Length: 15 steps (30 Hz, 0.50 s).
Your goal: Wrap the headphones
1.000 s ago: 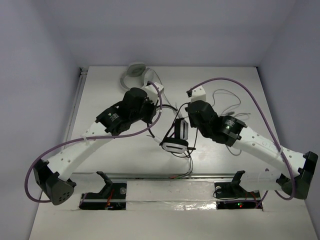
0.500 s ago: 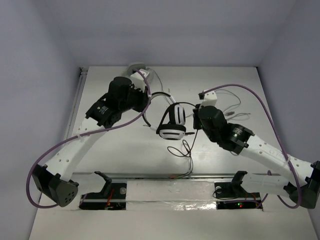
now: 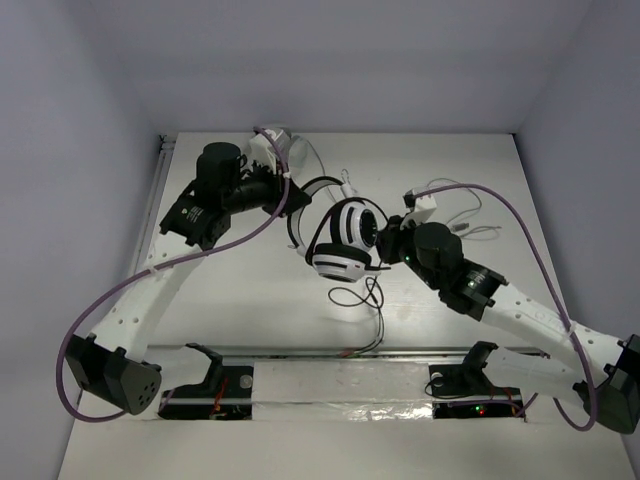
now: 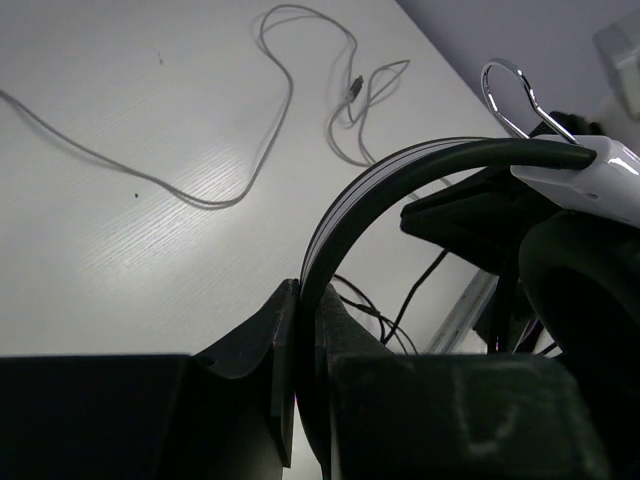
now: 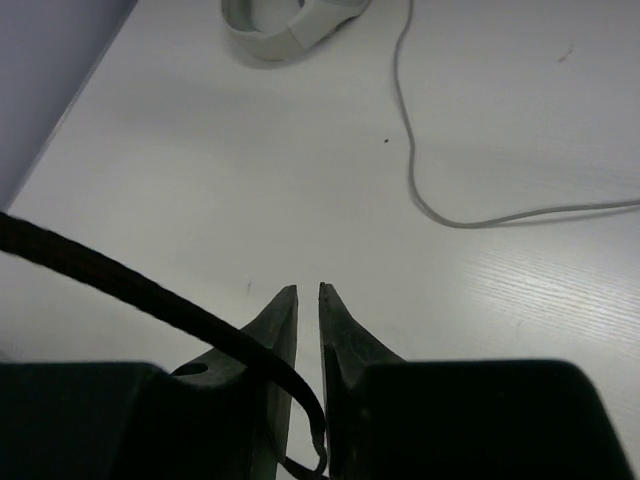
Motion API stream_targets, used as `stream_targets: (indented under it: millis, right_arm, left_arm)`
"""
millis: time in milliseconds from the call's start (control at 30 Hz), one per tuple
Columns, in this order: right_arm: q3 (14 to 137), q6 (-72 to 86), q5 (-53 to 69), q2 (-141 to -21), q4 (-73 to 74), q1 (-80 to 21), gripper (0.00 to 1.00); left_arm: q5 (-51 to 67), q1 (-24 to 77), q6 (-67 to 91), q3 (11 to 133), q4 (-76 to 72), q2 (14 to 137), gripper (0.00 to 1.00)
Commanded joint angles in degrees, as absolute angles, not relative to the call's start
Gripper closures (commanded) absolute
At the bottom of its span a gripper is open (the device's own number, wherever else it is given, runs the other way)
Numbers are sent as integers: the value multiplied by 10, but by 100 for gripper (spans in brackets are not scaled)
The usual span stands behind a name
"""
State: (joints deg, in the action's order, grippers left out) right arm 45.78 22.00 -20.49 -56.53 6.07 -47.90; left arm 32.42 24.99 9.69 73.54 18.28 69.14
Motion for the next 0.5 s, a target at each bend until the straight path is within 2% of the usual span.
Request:
stream_targets:
  millis: [0, 100, 233, 467]
  right_arm:
    - [424, 239, -118, -546, -47, -460, 79]
    - [393, 254, -68, -553, -108, -445, 72]
    - [382, 266, -28, -584, -172, -445, 67]
    - [367, 285, -4, -614, -223, -429, 65]
  left_arm:
    - [409, 228, 176, 761, 91, 660, 100]
    - [418, 228, 201, 782, 84, 664, 100]
    - [406, 228, 214, 824, 97, 681, 100]
    - [419, 222, 252, 866, 88, 689, 100]
